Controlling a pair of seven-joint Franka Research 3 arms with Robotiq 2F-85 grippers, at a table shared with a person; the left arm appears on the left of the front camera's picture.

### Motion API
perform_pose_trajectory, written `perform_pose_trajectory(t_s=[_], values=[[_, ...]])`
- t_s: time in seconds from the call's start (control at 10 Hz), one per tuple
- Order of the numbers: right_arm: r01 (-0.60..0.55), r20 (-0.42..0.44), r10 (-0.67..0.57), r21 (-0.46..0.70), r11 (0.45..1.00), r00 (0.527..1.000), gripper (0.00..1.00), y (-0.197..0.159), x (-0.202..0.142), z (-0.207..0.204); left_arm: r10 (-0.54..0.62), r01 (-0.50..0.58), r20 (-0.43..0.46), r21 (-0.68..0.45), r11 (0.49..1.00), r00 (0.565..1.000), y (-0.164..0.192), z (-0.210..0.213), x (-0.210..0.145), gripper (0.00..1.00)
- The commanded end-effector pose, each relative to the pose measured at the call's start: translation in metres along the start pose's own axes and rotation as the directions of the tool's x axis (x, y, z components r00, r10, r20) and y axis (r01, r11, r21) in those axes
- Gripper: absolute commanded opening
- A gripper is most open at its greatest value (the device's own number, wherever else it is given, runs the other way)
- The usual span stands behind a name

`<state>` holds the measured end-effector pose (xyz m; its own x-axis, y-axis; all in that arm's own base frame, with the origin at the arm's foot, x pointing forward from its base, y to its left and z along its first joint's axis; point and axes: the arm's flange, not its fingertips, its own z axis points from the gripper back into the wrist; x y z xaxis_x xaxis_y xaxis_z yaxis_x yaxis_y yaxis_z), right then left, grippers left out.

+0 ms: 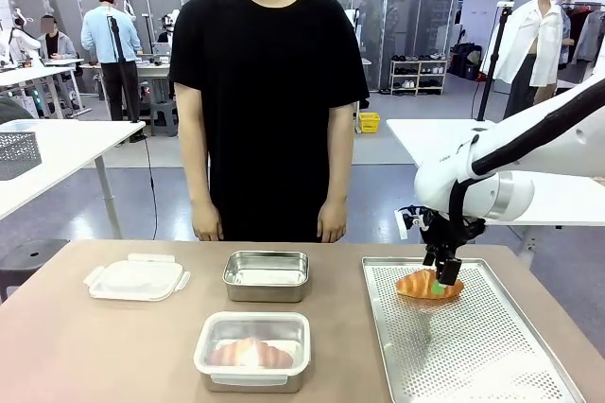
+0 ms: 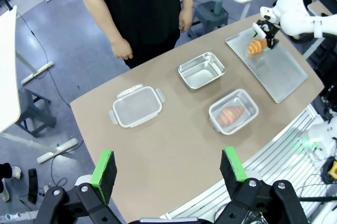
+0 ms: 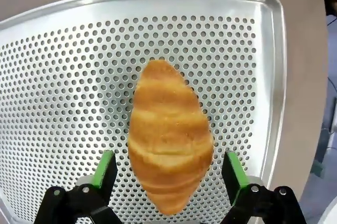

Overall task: Place the bread into the airtight container.
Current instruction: Pick up a Butter Roll and place it into an empty Airtight Container.

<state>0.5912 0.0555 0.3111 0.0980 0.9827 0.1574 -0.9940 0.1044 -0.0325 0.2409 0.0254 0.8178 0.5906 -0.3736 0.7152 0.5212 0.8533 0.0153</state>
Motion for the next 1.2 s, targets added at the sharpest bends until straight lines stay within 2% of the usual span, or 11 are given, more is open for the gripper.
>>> perform_pose_trajectory(t_s=[0.0, 0.2, 0.3, 0.6, 0.7, 1.1], values=[[0.017, -0.042, -0.016, 0.013, 1.000, 0.999, 1.00, -0.008, 0.009, -0.008, -0.004, 0.004, 0.002, -0.005, 1.000, 1.000, -0.001, 0.000, 0.001, 1.00], [0.020, -0.055, -0.018, 0.041, 0.999, 0.998, 1.00, -0.007, 0.011, -0.020, -0.004, 0.004, 0.002, -0.005, 1.000, 1.000, -0.001, 0.000, 0.001, 1.00], [0.022, -0.065, -0.019, 0.047, 0.999, 0.998, 0.97, -0.007, 0.010, -0.022, -0.004, 0.004, 0.002, -0.005, 1.000, 1.000, -0.001, 0.000, 0.001, 1.00], [0.015, -0.072, -0.012, 0.040, 0.999, 0.997, 0.66, 0.000, 0.008, -0.021, -0.004, 0.004, 0.002, -0.005, 1.000, 1.000, -0.001, 0.000, 0.001, 1.00], [0.022, -0.060, -0.020, 0.036, 0.999, 0.998, 0.59, 0.002, 0.009, -0.015, -0.004, 0.004, 0.002, -0.005, 1.000, 1.000, -0.001, 0.000, 0.001, 1.00], [0.012, -0.055, -0.013, -0.015, 1.000, 0.998, 0.59, 0.022, 0.045, 0.040, -0.004, 0.004, 0.002, -0.005, 1.000, 1.000, -0.001, 0.000, 0.001, 1.00]])
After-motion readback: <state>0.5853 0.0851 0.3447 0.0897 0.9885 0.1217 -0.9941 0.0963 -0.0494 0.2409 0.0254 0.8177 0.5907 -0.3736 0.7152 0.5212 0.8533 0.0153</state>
